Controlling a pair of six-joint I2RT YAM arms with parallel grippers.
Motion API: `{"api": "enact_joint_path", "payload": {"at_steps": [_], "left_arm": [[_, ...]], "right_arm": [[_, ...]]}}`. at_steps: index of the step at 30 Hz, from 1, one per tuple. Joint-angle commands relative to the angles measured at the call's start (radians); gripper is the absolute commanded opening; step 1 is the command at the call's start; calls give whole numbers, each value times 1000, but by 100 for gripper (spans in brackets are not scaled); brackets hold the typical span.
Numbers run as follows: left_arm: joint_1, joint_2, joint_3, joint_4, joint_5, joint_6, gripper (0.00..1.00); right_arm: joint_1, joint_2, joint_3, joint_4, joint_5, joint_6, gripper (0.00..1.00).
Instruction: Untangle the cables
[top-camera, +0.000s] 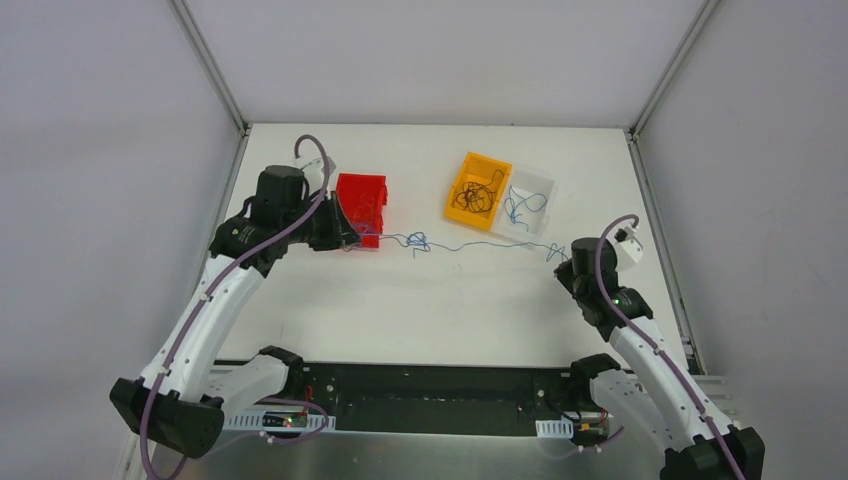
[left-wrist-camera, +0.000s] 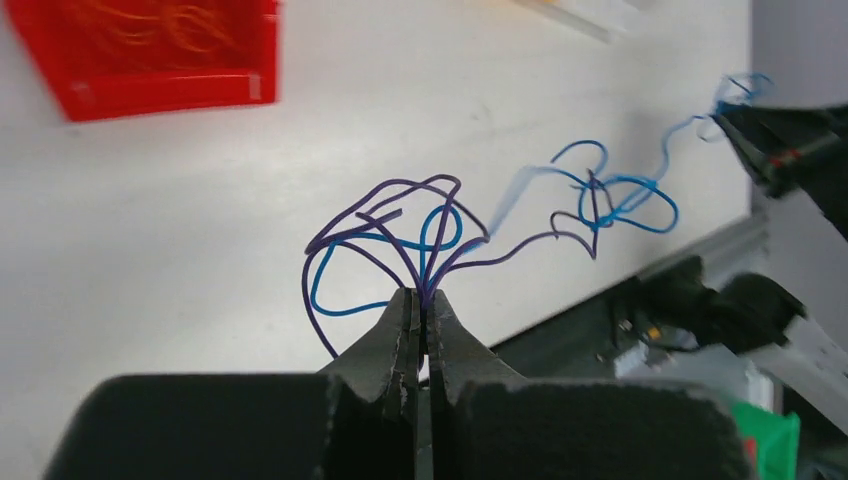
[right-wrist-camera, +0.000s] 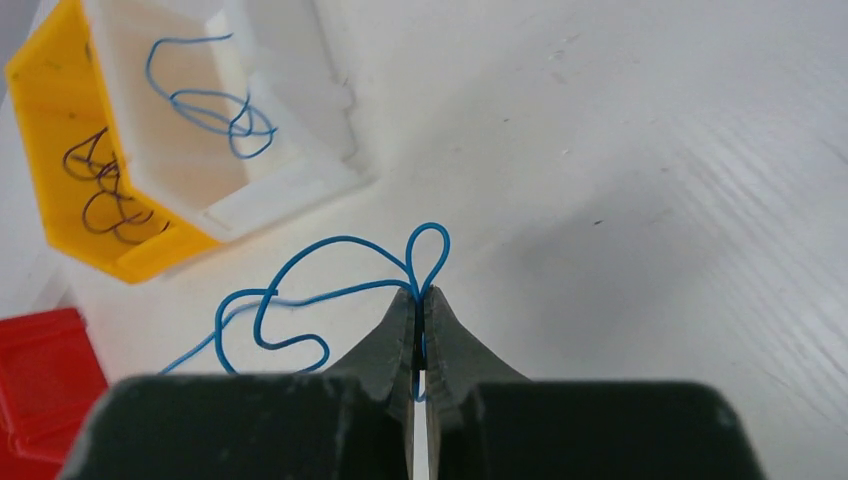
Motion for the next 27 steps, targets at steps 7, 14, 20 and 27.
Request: {"api": "enact_joint_path", "payload": {"at_steps": [7,14,20,27], "left_arm": [[15,-173,-42,-124,-661,-26,0],[15,-209,-44,-143,-783,-55,0],[15,-201,-65,-89,-619,-58,0],[15,-183,-78,-36,-434,-16,0]], "right_arm": [[-81,3,58,-164,133,93,0],[-104,-14,56,-47,-97,-65,0],[-104,16,175,-34,-253,-143,0],[-103,170,395,-74,-355,-165,0]]}}
